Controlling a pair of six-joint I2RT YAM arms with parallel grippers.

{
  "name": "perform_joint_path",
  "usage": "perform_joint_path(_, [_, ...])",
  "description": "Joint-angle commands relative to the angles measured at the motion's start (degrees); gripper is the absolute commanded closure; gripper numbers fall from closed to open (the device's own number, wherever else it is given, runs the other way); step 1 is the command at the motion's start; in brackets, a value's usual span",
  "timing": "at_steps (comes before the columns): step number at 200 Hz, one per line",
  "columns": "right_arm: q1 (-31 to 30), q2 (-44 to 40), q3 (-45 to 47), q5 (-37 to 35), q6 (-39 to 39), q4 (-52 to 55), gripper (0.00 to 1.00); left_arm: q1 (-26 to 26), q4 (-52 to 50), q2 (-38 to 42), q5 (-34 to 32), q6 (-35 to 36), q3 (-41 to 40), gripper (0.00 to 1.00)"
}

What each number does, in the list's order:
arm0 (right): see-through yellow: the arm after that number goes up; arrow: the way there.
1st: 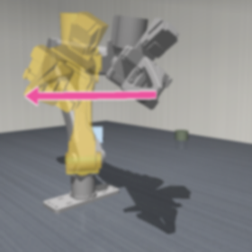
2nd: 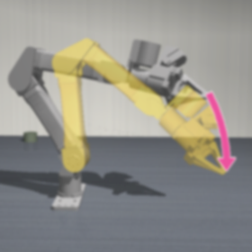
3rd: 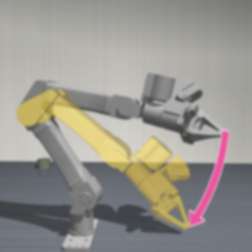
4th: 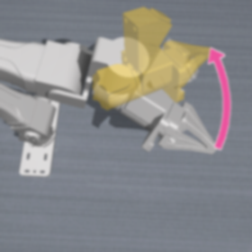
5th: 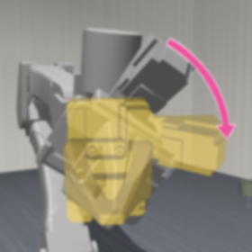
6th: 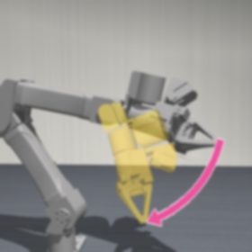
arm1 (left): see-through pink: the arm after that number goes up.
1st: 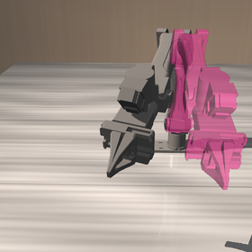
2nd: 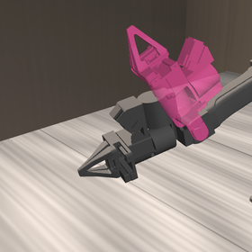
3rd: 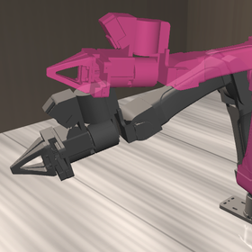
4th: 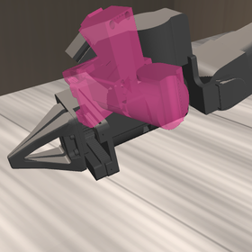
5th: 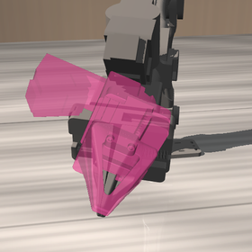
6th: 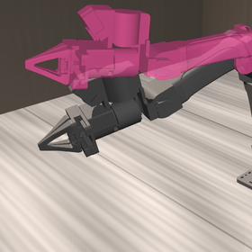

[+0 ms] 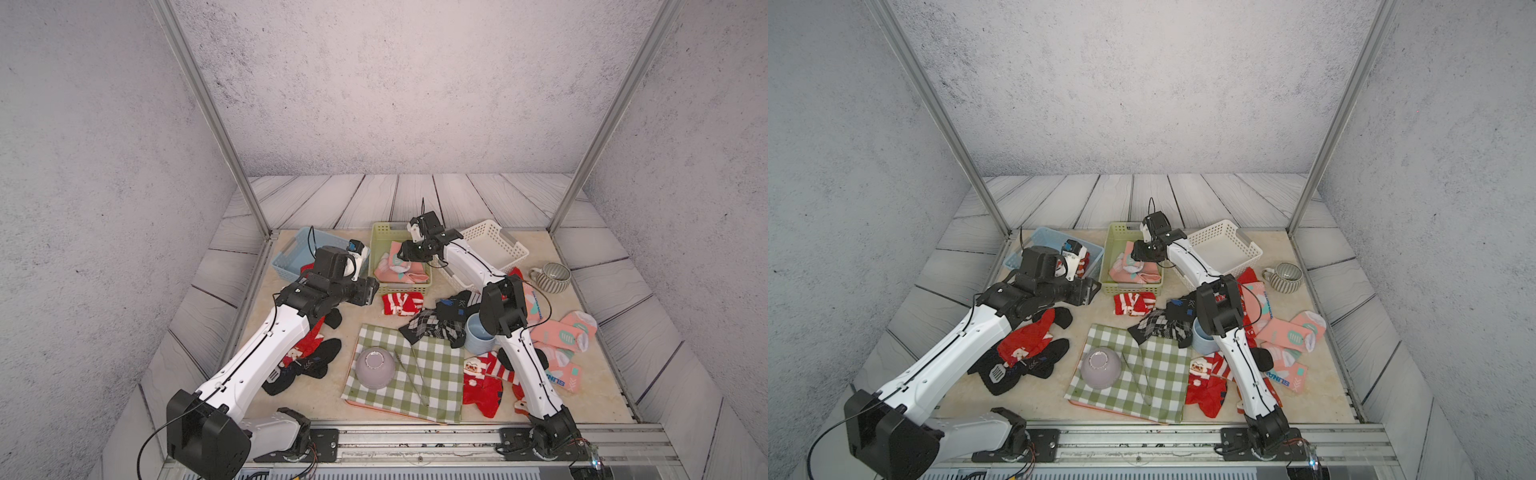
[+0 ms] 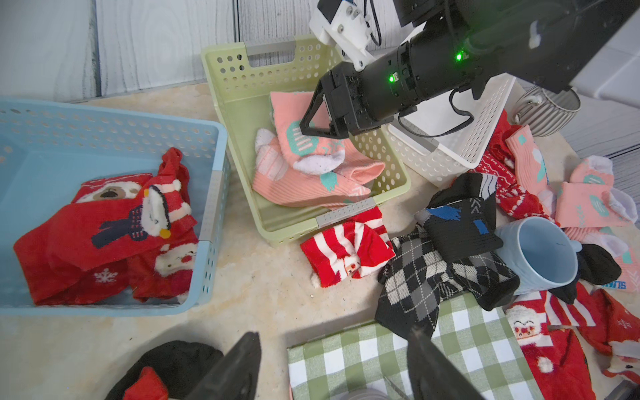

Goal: Sort the socks into the basket by color
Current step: Place the sock in the bin, then pick up the sock from the center of the board.

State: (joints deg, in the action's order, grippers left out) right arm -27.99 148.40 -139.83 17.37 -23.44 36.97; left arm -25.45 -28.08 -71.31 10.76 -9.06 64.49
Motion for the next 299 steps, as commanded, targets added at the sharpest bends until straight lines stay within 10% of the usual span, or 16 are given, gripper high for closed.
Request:
perform_joint_path(1, [0.1, -0.3, -0.7, -1.1, 0.3, 1.6, 0.37, 0.5, -0.7, 0.3, 1.0, -0.4, 1.9, 0.3])
perform_joint_path(91, [0.0, -13.3, 4.7, -1.8, 2.2, 4.6, 0.06, 0.7, -2.5, -1.0, 2.0, -0.4, 3.9, 0.29])
perform_joint_path(171, [0.0, -26.6, 15.4, -3.7, 3.8, 12.8, 0.05, 0.4, -4.1, -4.1, 3.8, 0.7, 6.2, 0.32])
perform_joint_path(231, [-0.4, -39.4, 33.3, -4.9, 8.2, 19.8, 0.25, -0.6, -4.7, -6.1, 2.9, 0.1, 6.7, 0.33])
perform_joint_path(299, [-2.2, -45.7, 53.6, -10.6, 9.7, 16.3, 0.1, -0.6, -2.2, -8.5, 6.2, -1.9, 8.3, 0.31])
